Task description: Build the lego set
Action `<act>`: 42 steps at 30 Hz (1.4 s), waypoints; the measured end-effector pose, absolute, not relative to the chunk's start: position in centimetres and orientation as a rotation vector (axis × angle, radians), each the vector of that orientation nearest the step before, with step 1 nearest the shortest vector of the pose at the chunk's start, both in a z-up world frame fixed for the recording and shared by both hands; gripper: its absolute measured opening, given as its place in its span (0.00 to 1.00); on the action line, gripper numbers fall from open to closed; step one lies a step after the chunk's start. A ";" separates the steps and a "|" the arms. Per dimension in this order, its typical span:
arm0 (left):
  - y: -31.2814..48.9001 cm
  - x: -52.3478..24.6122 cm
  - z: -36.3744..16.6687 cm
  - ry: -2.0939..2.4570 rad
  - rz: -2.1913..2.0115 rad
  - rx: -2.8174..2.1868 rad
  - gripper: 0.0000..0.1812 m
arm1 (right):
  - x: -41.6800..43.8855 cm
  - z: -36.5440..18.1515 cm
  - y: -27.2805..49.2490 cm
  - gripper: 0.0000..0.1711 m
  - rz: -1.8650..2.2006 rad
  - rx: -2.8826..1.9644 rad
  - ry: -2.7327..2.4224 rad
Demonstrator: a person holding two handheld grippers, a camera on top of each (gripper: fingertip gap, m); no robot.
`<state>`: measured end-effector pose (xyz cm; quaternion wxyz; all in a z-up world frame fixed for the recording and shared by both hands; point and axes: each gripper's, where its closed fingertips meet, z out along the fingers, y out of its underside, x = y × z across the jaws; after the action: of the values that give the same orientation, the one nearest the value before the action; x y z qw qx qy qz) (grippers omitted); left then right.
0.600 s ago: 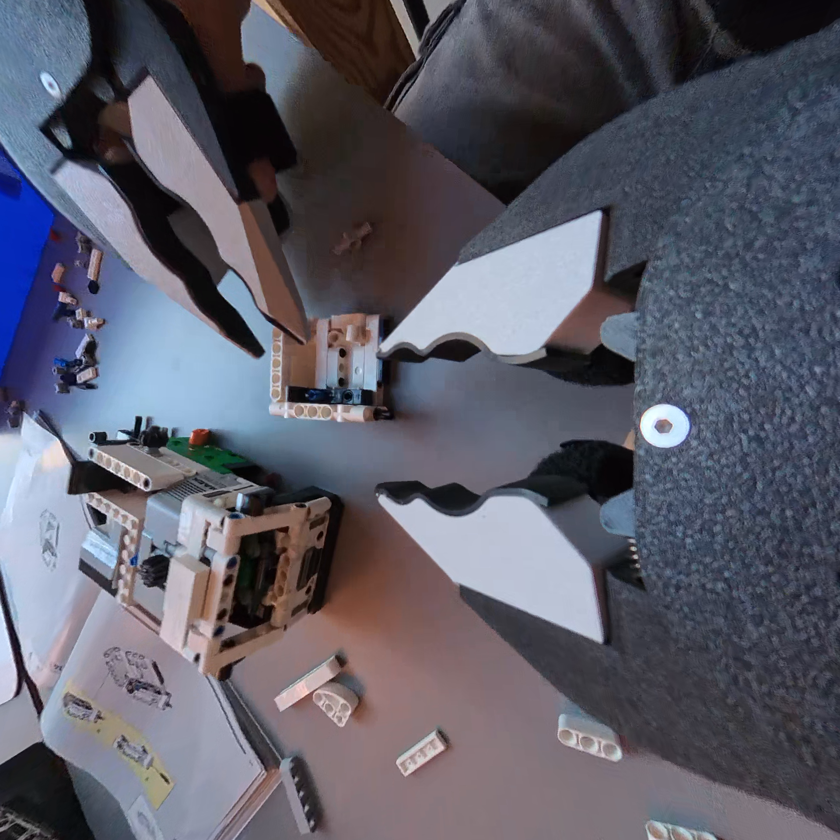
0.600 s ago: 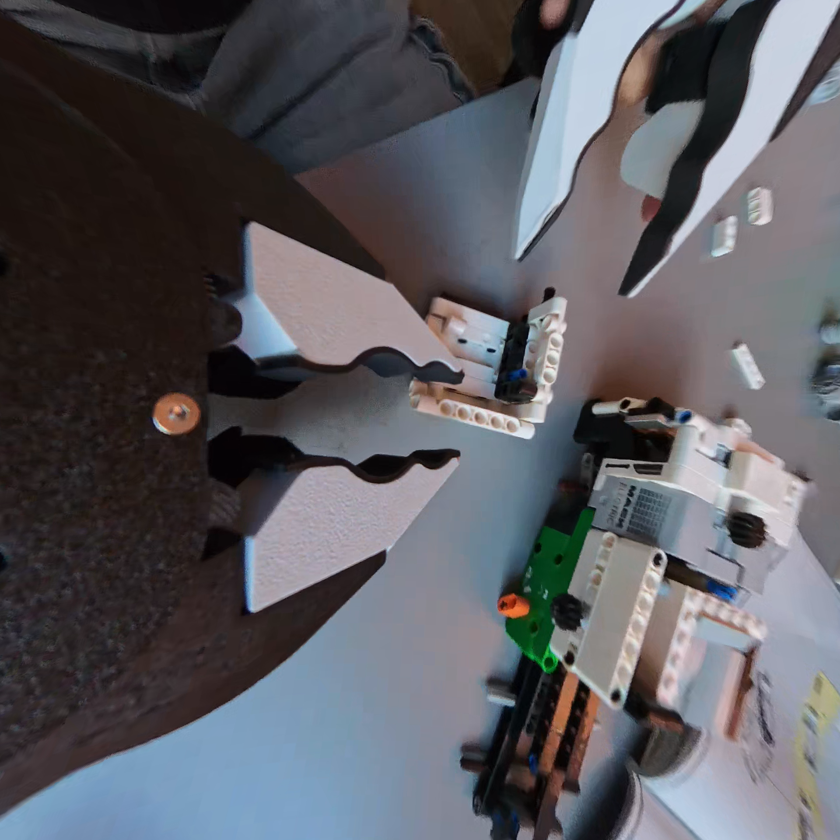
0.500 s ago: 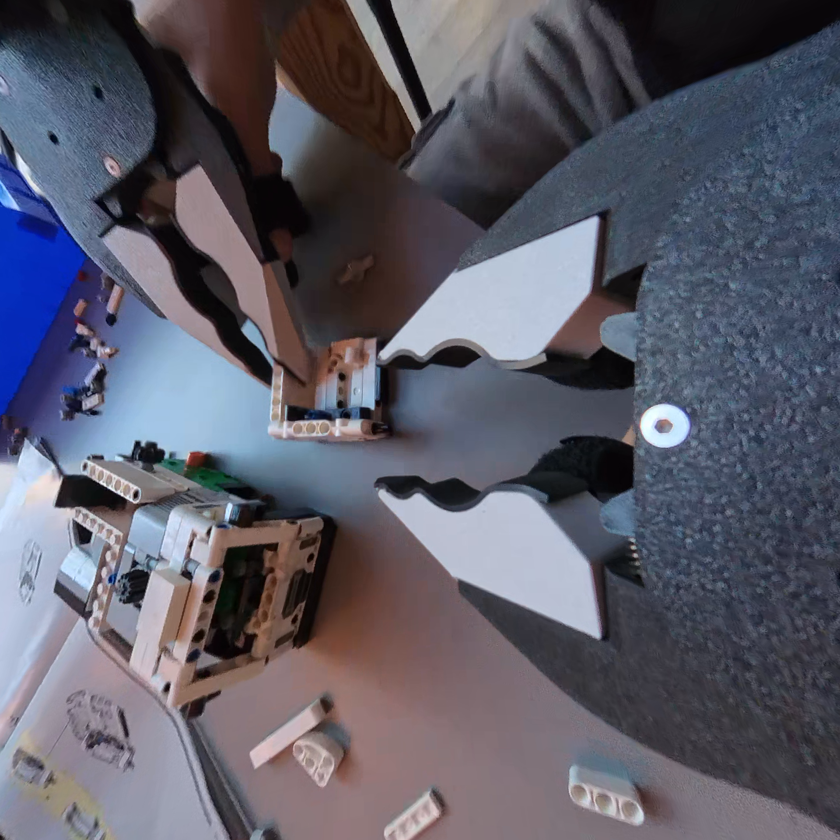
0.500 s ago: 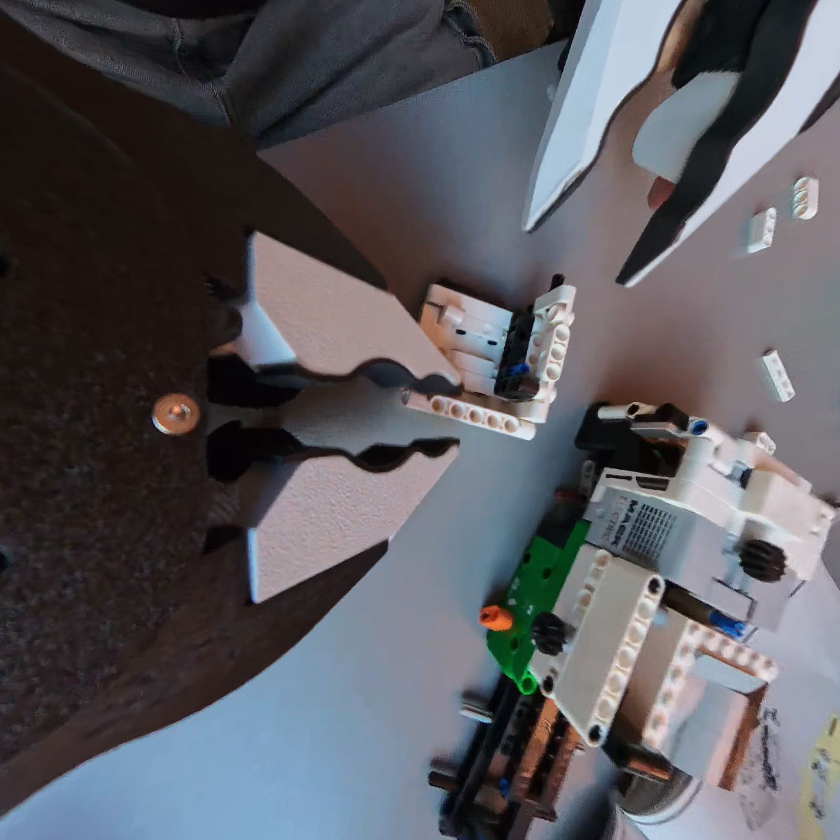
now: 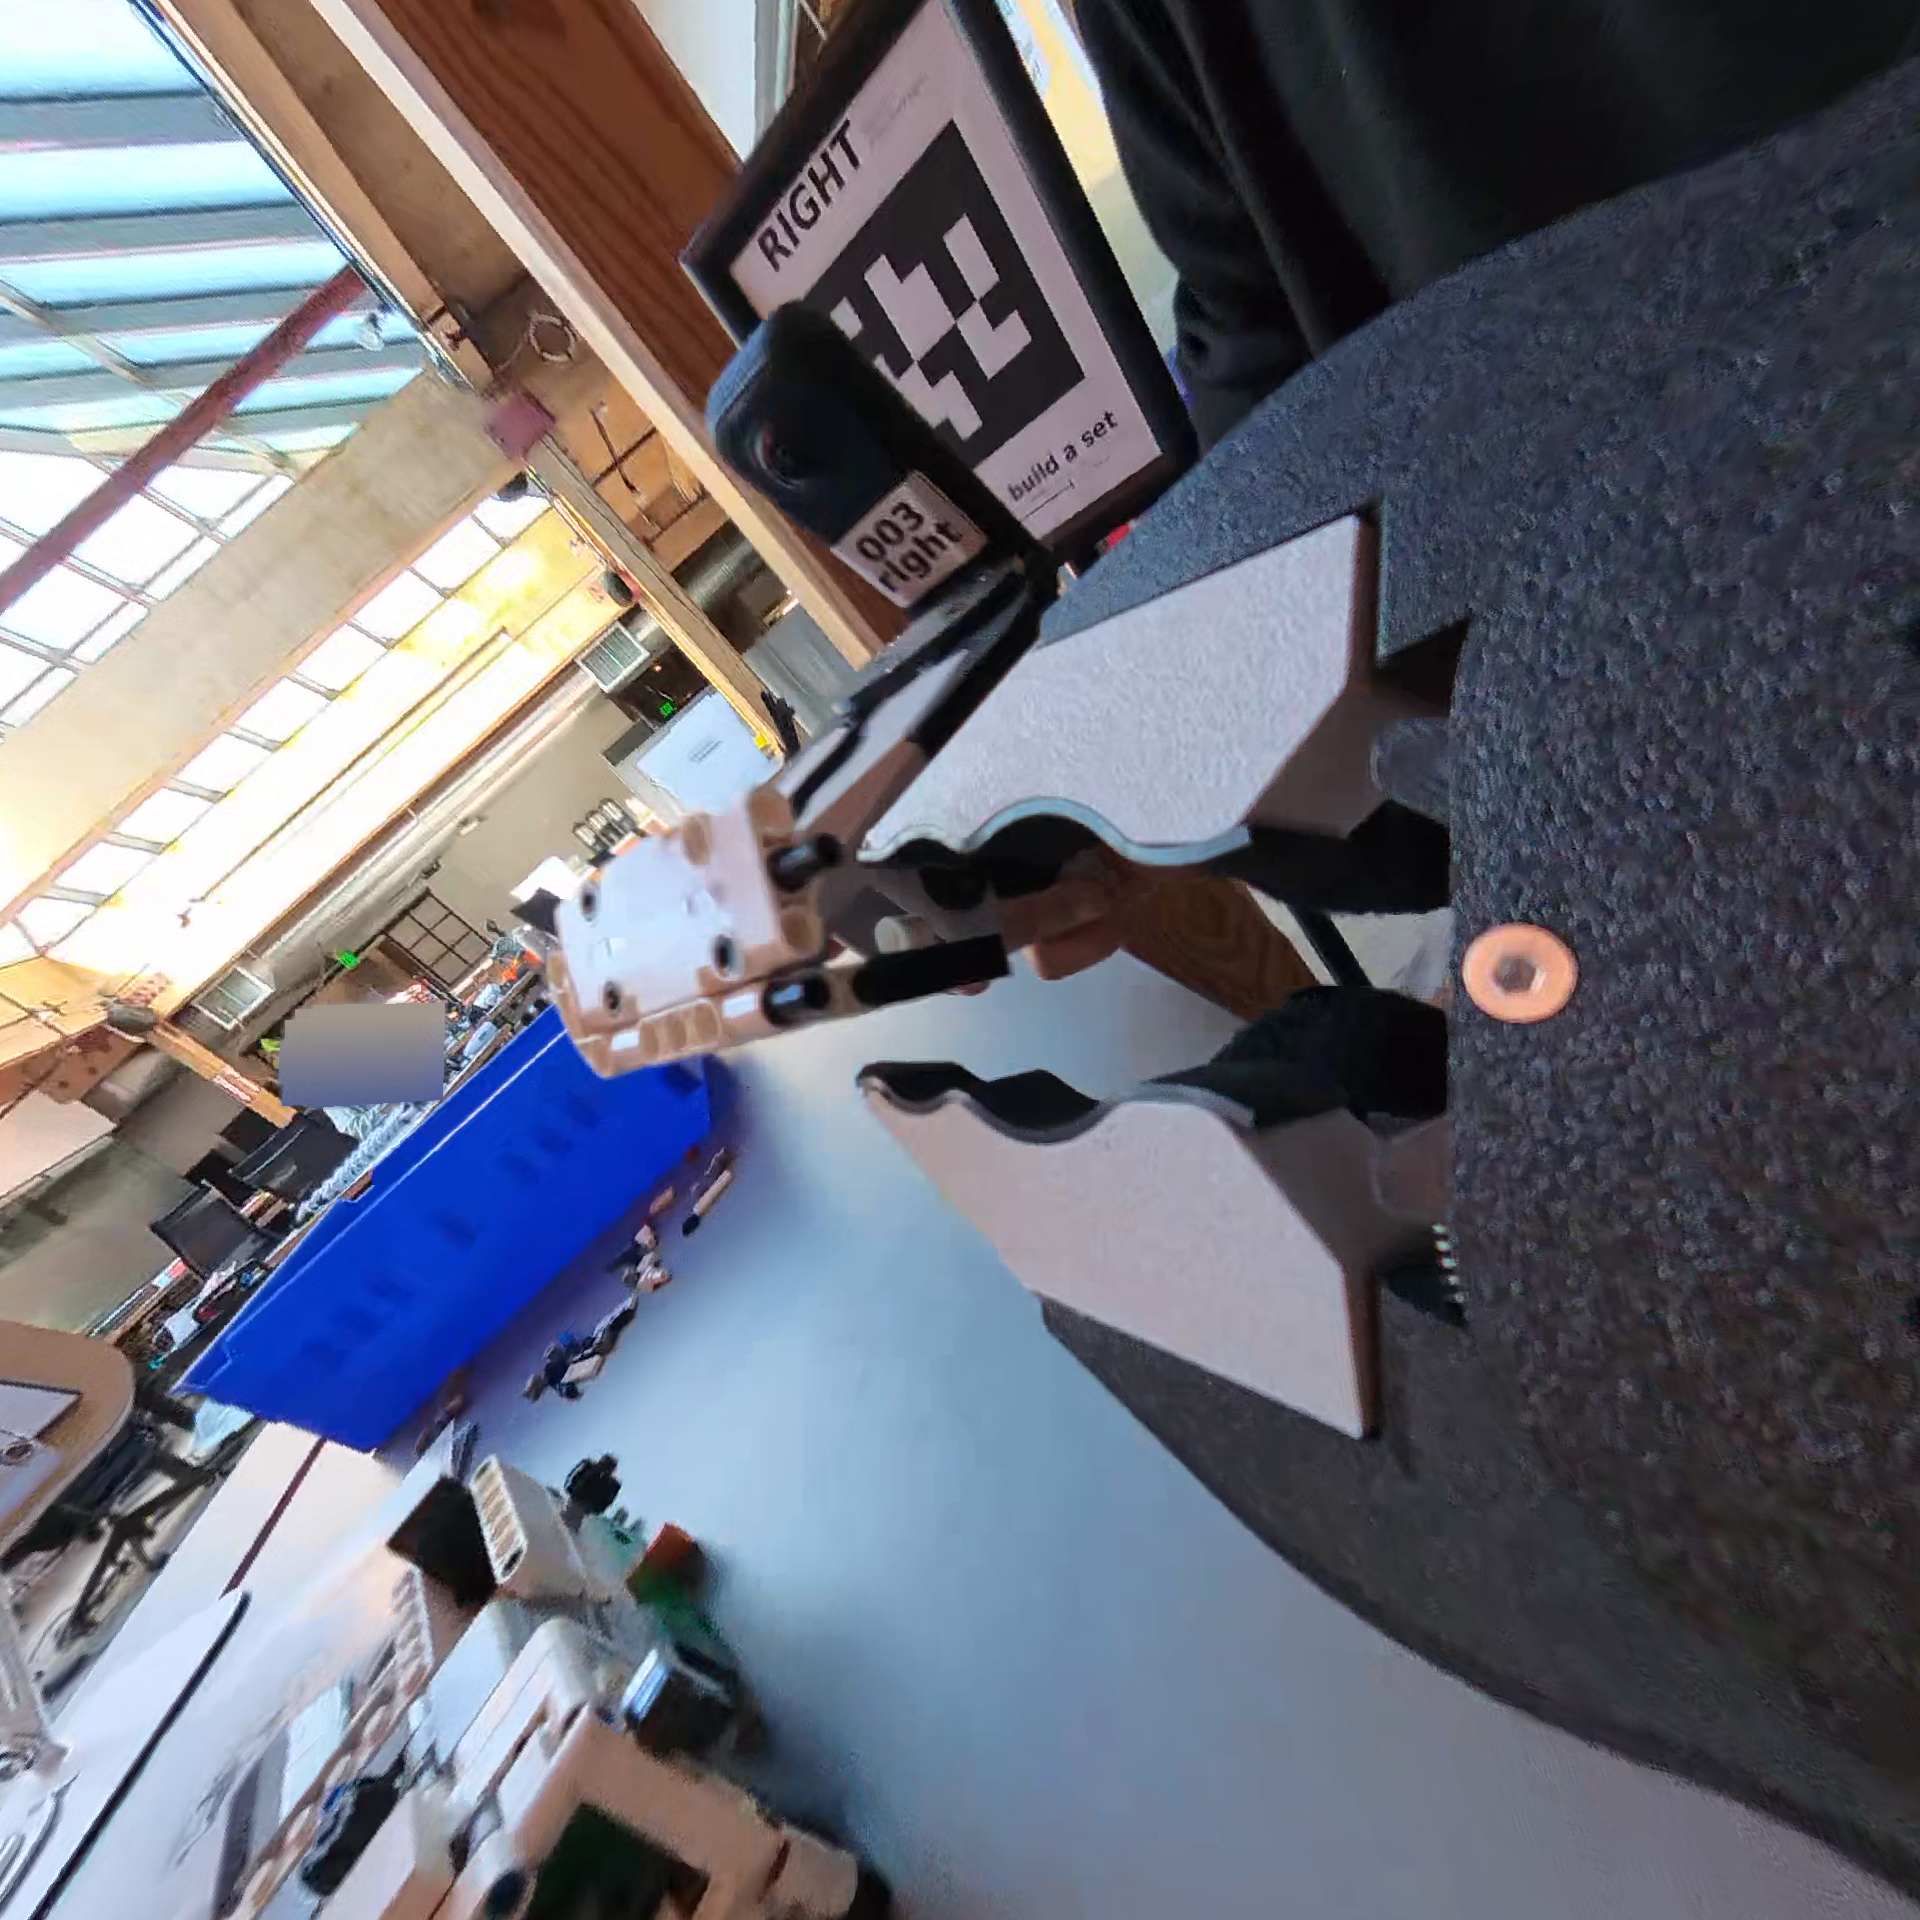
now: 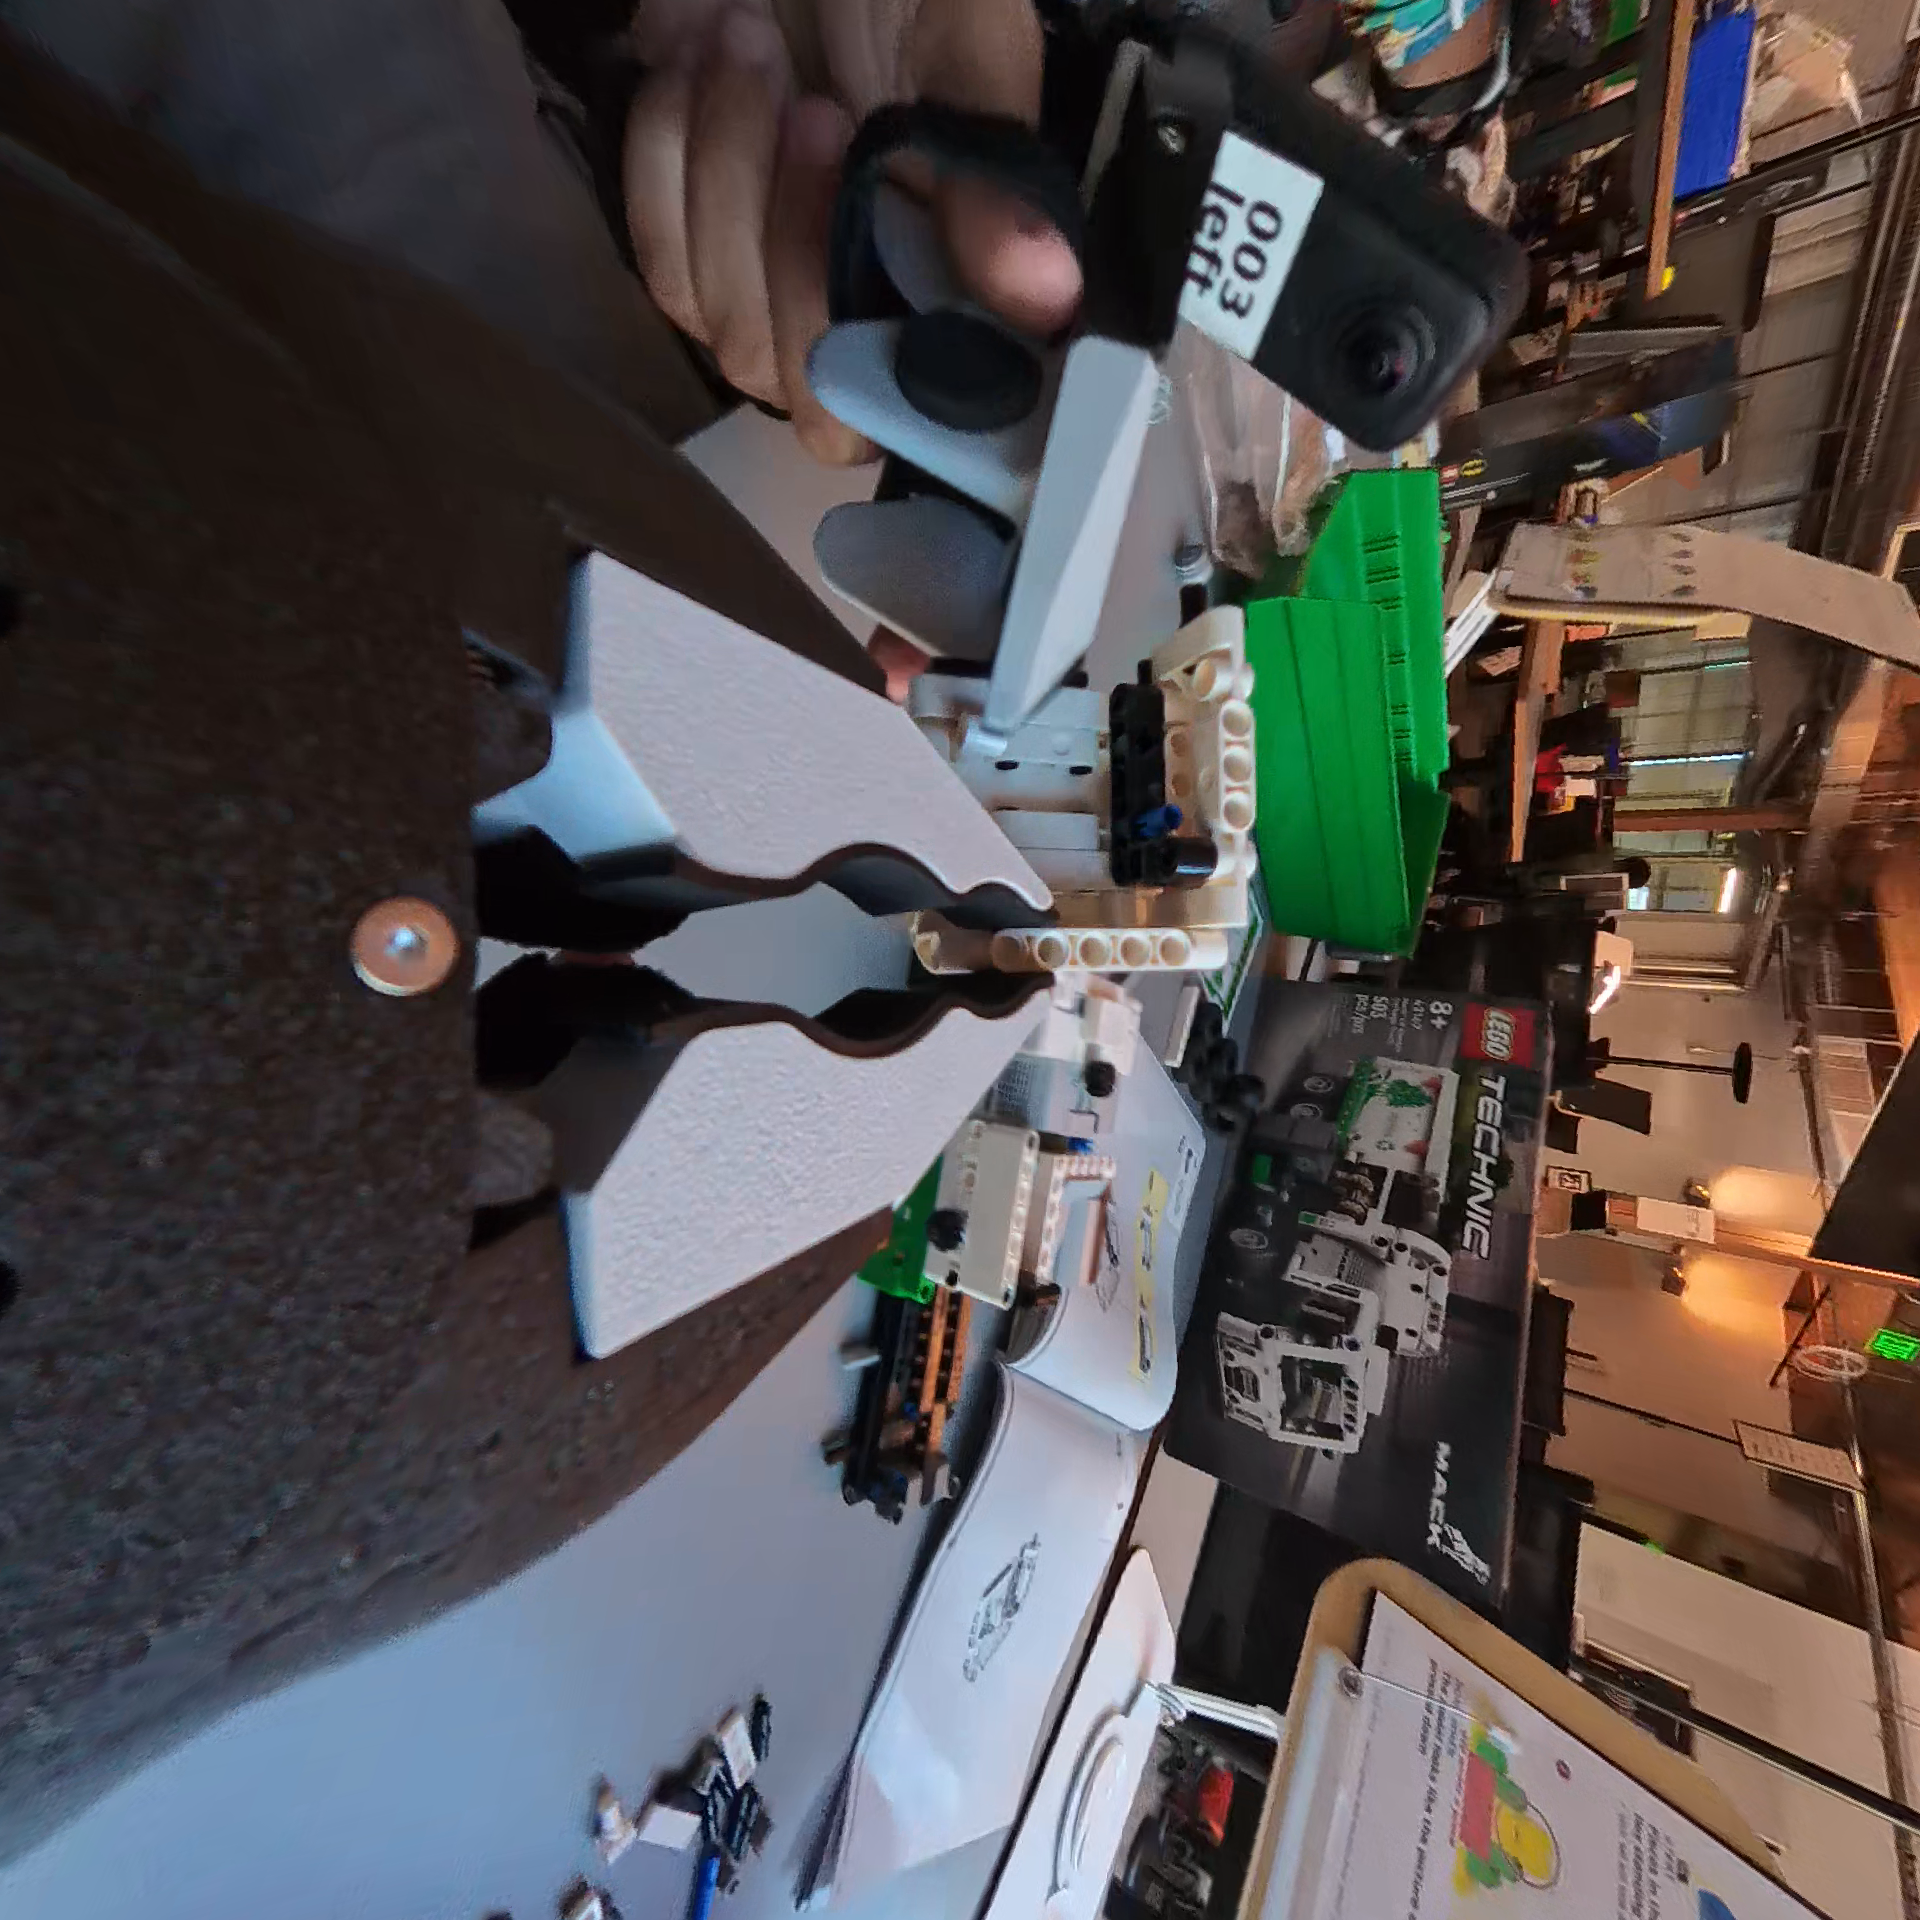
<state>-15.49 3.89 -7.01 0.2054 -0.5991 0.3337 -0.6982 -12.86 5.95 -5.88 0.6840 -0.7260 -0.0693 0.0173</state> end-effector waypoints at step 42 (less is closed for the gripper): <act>11.6 -17.4 -6.3 0.968 -1.493 -1.527 0.04 | -14.6 -12.2 1.9 0.14 0.282 -1.970 -0.140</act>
<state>-17.40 11.57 -6.27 0.3882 -0.6002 0.3805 -0.5868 -14.62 1.94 -12.21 0.5424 -0.8296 -0.0591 0.1186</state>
